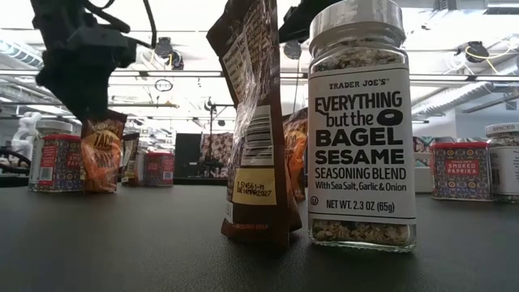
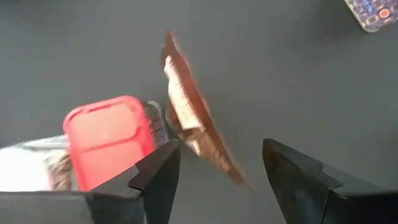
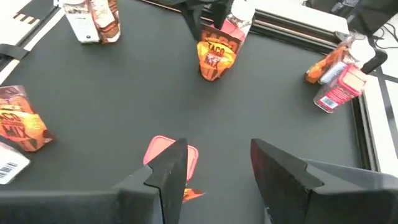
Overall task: Sort spices by type
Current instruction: Put the orange seasoning pack into the top white bin
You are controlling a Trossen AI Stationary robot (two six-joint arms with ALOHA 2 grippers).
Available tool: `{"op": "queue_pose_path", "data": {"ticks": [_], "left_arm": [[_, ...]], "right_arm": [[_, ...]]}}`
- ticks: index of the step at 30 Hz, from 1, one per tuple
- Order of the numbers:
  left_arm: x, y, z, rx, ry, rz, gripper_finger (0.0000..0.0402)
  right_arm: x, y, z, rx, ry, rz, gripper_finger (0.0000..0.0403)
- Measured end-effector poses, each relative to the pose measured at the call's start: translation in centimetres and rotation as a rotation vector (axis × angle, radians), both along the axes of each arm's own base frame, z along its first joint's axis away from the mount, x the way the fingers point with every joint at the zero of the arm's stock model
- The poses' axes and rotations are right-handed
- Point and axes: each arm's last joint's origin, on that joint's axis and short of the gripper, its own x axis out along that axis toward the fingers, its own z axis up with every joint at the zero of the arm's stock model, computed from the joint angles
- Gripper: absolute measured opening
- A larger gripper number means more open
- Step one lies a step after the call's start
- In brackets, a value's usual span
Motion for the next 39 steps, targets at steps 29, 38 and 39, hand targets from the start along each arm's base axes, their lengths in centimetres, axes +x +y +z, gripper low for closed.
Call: {"op": "queue_pose_path", "data": {"ticks": [29,38,39], "left_arm": [[3.2,2.6,4.3,0.108,-0.232,-0.197,0.0002],[9.2,6.8,8.0,0.175,-0.238,-0.376,0.0001],[10.1,7.2,8.2,0.185,-0.23,-0.404,0.0001]], "right_arm": [[-5.1,-6.4,0.4,0.15,0.147,-0.168,0.0171],[-9.9,-6.9,2.9,0.134,0.056,-0.208,0.0171],[-10.4,-6.9,3.0,0.145,0.039,-0.205,0.0171]]}}
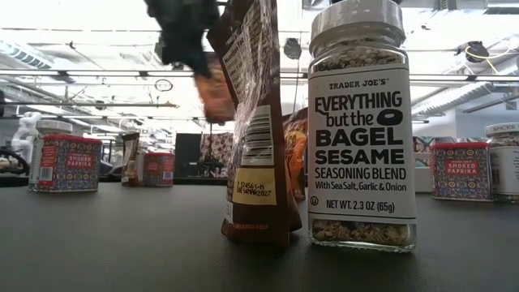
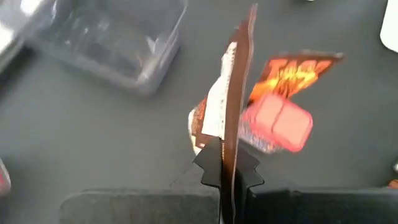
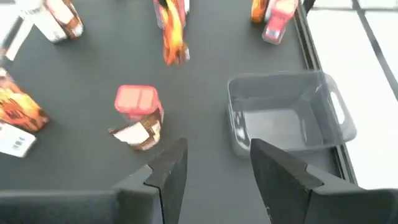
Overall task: Sort spices by type
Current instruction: Put the orange seasoning pack into the top white bin
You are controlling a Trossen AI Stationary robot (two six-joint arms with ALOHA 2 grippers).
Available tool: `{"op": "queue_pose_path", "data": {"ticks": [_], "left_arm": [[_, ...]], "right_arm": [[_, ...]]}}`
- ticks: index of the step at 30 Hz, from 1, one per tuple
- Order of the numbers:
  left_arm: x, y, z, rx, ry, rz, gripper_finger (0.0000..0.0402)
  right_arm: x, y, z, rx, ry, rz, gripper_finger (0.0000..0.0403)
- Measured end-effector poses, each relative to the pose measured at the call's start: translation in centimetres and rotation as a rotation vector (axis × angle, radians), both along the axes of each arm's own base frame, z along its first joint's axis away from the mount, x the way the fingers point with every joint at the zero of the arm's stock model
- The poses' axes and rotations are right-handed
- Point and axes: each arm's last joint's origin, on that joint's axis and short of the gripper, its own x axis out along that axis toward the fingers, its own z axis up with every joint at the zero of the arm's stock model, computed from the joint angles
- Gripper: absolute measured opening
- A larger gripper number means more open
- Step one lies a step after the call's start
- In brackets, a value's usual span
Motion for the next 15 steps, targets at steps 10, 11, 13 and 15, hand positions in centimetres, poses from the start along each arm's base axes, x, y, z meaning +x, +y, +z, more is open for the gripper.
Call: {"op": "queue_pose_path", "data": {"ticks": [10,11,13,15], "left_arm": [[9.6,5.0,1.7,0.092,-0.035,-0.213,0.0],[10.6,5.3,1.4,0.088,-0.037,-0.233,0.0],[12.4,5.6,0.5,0.083,-0.029,-0.274,0.0],[14.1,5.9,-0.6,0.075,-0.021,-0.306,0.0]], "right_arm": [[-2.6,0.4,-1.0,0.03,-0.013,-0.054,0.0171],[-2.6,0.4,-1.1,0.033,-0.007,-0.056,0.0171],[-2.6,0.4,-1.5,0.038,0.003,-0.057,0.0171],[-2.6,0.3,-2.0,0.034,0.014,-0.052,0.0171]]}}
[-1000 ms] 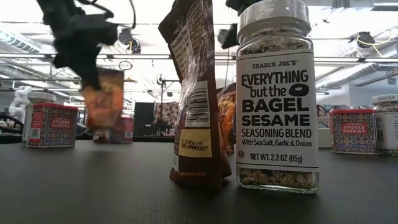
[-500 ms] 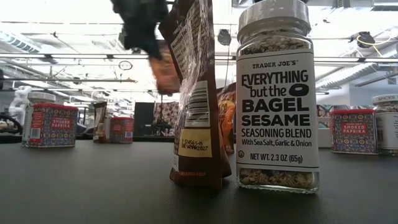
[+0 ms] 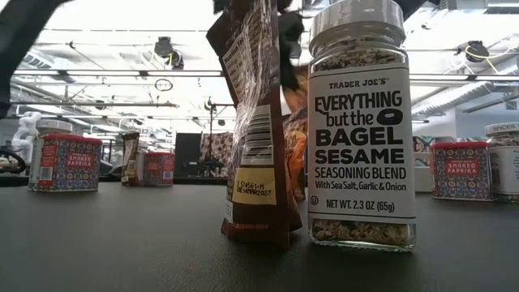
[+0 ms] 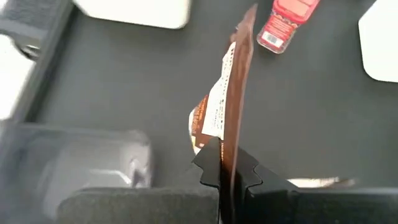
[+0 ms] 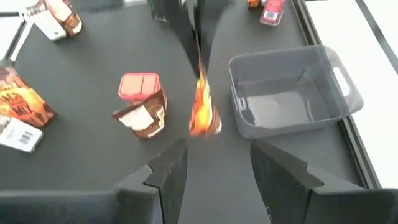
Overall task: Sort spices by type
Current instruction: Put the orange seasoning pack into the top white bin
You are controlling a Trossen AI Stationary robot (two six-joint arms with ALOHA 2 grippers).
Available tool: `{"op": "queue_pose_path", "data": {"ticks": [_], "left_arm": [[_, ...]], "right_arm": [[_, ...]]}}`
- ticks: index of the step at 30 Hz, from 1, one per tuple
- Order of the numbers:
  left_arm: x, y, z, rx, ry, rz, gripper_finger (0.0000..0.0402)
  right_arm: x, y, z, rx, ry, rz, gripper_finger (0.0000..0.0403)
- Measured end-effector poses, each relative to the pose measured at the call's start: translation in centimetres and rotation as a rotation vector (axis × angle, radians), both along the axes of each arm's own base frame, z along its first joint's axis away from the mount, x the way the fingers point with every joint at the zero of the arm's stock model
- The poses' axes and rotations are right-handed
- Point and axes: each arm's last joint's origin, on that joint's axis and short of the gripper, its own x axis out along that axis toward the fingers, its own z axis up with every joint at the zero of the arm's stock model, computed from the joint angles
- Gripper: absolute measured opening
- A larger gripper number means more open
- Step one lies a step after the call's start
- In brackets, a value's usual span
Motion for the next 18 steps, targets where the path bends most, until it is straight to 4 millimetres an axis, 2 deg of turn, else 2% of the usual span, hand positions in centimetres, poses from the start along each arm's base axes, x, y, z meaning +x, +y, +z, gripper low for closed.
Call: {"op": "queue_pose_path", "data": {"ticks": [3,7,12,18], "left_arm": [[2.1,0.3,-1.8,-0.014,0.015,-0.033,0.0],[3.8,0.7,-4.1,-0.024,0.047,-0.044,0.0],[4.7,0.9,-7.1,-0.048,0.11,-0.05,0.0],[5.1,0.8,-7.9,-0.049,0.116,-0.054,0.002]], "right_arm": [[-0.2,-0.3,-0.9,0.002,0.026,-0.001,0.0171],[-0.6,-0.9,-2.2,0.003,0.06,-0.009,0.0171],[-0.8,-1.3,-3.8,0.013,0.088,-0.015,0.0171],[-0.8,-1.3,-4.0,0.0,0.086,-0.005,0.0171]]}}
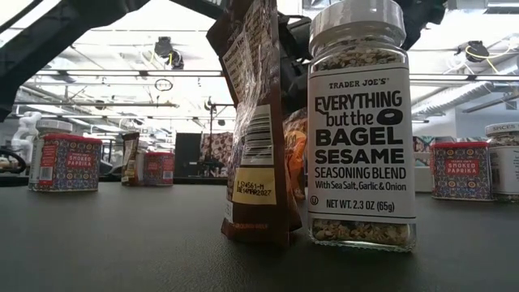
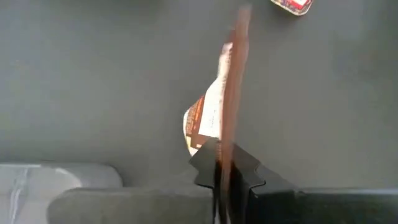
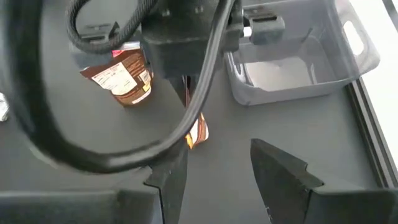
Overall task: Sort spices by type
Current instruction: Put the orange seasoning pack into the top white bin
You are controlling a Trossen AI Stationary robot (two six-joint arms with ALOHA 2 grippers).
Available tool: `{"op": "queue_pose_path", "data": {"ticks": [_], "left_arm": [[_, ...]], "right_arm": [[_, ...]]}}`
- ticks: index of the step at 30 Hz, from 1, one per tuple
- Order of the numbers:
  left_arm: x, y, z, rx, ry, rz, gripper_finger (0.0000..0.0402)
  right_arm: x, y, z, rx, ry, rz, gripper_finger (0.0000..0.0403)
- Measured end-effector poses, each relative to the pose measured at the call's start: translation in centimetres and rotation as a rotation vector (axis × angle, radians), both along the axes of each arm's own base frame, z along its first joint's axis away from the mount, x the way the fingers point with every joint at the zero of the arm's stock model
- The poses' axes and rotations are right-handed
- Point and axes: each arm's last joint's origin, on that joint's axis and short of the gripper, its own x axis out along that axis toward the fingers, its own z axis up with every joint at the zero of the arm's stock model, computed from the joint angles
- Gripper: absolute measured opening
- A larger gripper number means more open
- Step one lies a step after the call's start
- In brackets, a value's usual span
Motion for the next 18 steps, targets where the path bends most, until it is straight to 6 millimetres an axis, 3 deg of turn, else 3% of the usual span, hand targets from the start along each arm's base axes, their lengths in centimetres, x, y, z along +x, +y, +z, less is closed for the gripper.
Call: {"op": "queue_pose_path", "data": {"ticks": [12,15,18], "left_arm": [[-0.1,0.0,0.0,-0.002,0.007,0.0,0.0109],[-1.0,-0.3,1.3,-0.037,0.022,-0.013,0.014],[-2.3,-0.7,4.2,-0.038,-0.001,-0.017,0.0164]], "right_arm": [[0.1,-0.1,0.1,-0.004,-0.011,-0.004,0.0171],[0.1,0.0,0.1,0.0,-0.012,-0.008,0.0171],[0.1,-0.1,0.1,-0.004,-0.017,-0.007,0.0171]]}}
